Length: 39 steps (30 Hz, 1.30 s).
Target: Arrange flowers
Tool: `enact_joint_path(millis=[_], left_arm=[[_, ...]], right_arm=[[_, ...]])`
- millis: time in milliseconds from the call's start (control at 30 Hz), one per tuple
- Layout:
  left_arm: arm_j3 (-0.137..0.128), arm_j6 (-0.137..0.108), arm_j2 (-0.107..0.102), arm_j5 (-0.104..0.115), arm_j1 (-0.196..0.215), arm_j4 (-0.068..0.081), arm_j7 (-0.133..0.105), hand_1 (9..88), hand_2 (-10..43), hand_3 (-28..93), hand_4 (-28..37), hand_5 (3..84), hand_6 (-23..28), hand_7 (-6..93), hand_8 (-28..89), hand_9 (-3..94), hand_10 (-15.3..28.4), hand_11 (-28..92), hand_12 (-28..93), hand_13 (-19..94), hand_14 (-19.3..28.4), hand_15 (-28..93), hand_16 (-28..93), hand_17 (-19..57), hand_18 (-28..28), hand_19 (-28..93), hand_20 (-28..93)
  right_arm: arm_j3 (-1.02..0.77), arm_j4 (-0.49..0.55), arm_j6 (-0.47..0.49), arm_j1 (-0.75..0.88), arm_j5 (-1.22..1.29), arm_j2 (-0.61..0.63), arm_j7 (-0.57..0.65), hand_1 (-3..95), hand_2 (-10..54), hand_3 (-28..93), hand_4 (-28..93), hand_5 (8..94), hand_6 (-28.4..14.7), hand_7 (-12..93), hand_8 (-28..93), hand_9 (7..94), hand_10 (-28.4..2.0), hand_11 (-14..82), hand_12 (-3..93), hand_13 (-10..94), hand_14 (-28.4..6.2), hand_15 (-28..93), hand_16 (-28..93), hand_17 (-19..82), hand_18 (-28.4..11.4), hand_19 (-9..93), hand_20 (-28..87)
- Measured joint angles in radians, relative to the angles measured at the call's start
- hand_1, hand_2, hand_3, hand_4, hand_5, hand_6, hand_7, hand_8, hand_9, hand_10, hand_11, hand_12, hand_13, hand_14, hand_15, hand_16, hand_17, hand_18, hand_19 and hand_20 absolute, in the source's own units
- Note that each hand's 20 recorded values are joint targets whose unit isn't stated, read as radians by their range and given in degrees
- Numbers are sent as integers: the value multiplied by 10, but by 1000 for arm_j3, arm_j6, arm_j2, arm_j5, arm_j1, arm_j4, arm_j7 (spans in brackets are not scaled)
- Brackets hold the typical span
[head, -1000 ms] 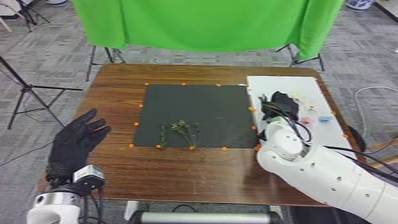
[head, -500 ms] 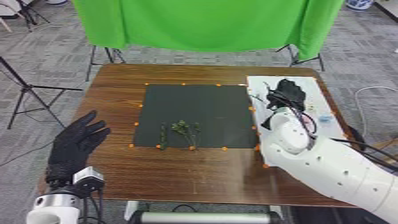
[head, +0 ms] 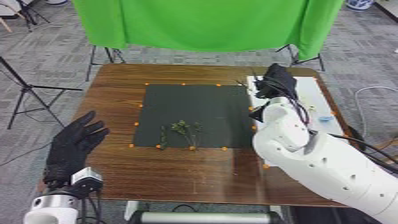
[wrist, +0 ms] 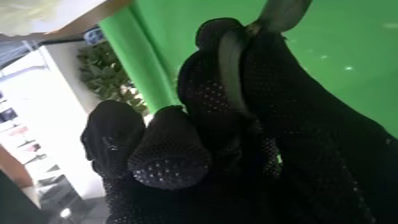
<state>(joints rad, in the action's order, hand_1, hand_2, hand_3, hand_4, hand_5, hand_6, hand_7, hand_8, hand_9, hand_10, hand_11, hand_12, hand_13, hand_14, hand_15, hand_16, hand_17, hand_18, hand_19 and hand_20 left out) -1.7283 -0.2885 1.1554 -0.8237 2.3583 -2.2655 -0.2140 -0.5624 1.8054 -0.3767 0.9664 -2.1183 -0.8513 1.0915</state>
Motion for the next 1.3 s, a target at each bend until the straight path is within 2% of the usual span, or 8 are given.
enact_joint_path(millis=[333,767,1067,1300], left_arm=[[-1,-2,1,0,13,-2,-1,251,64,814,-214,410,108,162,-104,388,202,314,103,290,266,557,-96,-81,237,601,18],[0,-2,4,0,8,-1,5,251,62,816,-214,411,109,162,-104,388,203,313,103,290,266,556,-96,-81,237,601,17],[-1,-1,5,-1,1,-1,9,251,64,816,-213,413,111,161,-103,394,206,317,103,303,270,573,-99,-80,237,602,17],[-1,-1,5,-1,1,-1,12,252,64,815,-214,413,112,159,-103,392,204,319,103,300,270,574,-101,-80,237,602,17]], right_arm=[[-135,136,69,207,83,-72,-107,460,-95,899,-280,879,-37,287,221,852,-134,535,268,836,-91,823,190,509,-265,932,663],[-65,98,82,265,92,-116,-86,459,-95,889,-280,868,-35,298,209,838,-139,547,264,825,-93,823,185,503,-262,932,658],[-65,78,107,264,133,-124,-75,439,-95,870,-266,845,-35,350,132,820,-143,587,220,814,-96,829,171,487,-255,932,643],[-78,69,139,270,145,-126,-61,407,-89,862,-271,846,-38,344,101,812,-147,595,214,806,-100,831,170,482,-255,932,642]])
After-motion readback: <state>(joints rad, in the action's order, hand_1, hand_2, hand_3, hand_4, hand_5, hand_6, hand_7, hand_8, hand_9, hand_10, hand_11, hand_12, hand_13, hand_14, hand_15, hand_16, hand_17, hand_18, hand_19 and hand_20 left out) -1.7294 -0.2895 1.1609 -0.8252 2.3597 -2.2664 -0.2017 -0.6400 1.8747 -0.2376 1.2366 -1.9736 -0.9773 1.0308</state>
